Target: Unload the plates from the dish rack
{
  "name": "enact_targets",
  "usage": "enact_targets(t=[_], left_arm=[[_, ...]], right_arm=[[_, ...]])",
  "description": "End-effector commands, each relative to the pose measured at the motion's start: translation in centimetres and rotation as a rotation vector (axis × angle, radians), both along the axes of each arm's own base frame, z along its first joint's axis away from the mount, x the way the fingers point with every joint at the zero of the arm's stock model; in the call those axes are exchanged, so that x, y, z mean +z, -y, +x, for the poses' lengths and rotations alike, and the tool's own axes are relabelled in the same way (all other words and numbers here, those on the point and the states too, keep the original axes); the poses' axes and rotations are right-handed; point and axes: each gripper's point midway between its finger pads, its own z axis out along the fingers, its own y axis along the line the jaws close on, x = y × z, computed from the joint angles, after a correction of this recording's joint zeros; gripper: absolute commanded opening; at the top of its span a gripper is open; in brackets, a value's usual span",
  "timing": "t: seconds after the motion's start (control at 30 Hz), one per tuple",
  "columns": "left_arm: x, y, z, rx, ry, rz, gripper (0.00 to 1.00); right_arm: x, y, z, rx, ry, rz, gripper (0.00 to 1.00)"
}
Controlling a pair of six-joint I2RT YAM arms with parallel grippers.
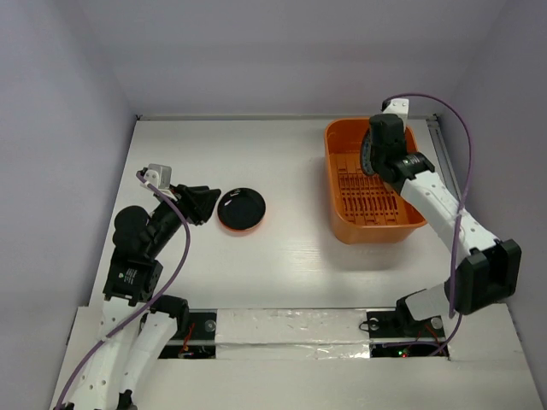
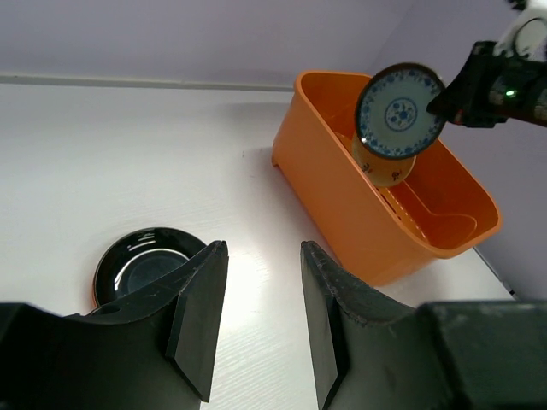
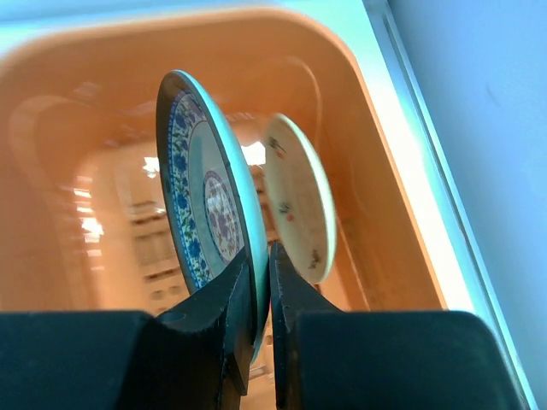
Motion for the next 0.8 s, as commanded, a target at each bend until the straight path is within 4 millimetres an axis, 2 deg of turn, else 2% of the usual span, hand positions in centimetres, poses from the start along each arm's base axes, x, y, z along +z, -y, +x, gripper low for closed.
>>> enact_targets(t=[0.0, 0.03, 0.1, 0.13, 0.17, 0.23, 0.27, 0.3, 0.33, 0.4, 0.43, 0.57, 0.6, 0.67, 0.7, 0.77], left_arm=[[1.2, 0.2, 0.2, -0.012, 0.047, -0.016, 0.37], [1.1, 0.2, 0.2, -0.012, 0.044, -0.017, 0.37], [1.7, 0.3, 0.2, -0.015, 0.065, -0.022, 0.37], [1.7, 0.0, 0.4, -0.006, 0.065, -0.022, 0.37], [1.8, 0.1, 0.3, -0.009, 0.068, -0.024, 0.37], [1.6, 0.0, 0.4, -0.006, 0.064, -0.022, 0.37], [1.6, 0.0, 0.3, -0.004, 0.065, -0.024, 0.37], [1.6, 0.0, 0.3, -0.004, 0.065, -0.022, 0.37], [1.6, -0.2, 0.5, 0.007, 0.063, -0.02, 0.37], [1.6, -0.3, 0.5, 0.011, 0.066, -0.018, 0.37], [1.6, -0.3, 0.4, 0.011, 0.065, -0.019, 0.37], [1.8, -0.4, 0.4, 0.016, 0.069, -0.019, 0.37], [1.8, -0.4, 0.4, 0.017, 0.069, -0.019, 0.37], [1.7, -0.5, 0.4, 0.019, 0.067, -0.017, 0.37], [1.7, -0.4, 0.4, 0.018, 0.067, -0.017, 0.37], [1.6, -0.4, 0.5, 0.018, 0.064, -0.016, 0.37]], right_arm=[[8.2, -2.1, -1.3, 0.069, 0.222, 0.094, 0.0], [9.2, -2.8, -1.7, 0.096, 0.249, 0.119, 0.0], [11.5, -5.7, -2.8, 0.214, 0.324, 0.234, 0.0], [12.1, -6.7, -3.0, 0.269, 0.346, 0.283, 0.0], [13.4, -10.1, -3.4, 0.411, 0.386, 0.387, 0.0], [12.7, -14.1, -4.0, 0.567, 0.379, 0.486, 0.0], [13.0, -16.8, -4.4, 0.674, 0.378, 0.562, 0.0], [12.3, -19.0, -4.8, 0.724, 0.349, 0.589, 0.0], [10.4, -21.0, -4.1, 0.747, 0.292, 0.597, 0.0], [8.7, -24.1, -4.0, 0.787, 0.229, 0.615, 0.0], [7.3, -27.0, -4.1, 0.842, 0.187, 0.643, 0.0], [5.1, -33.1, -5.4, 0.957, 0.11, 0.739, 0.0], [4.0, -34.7, -5.1, 0.981, 0.087, 0.755, 0.0], [2.8, -36.5, -5.3, 0.996, 0.05, 0.779, 0.0], [1.3, -37.9, -5.4, 1.011, 0.013, 0.781, 0.0], [-0.4, -38.5, -4.9, 0.999, -0.025, 0.781, 0.01]])
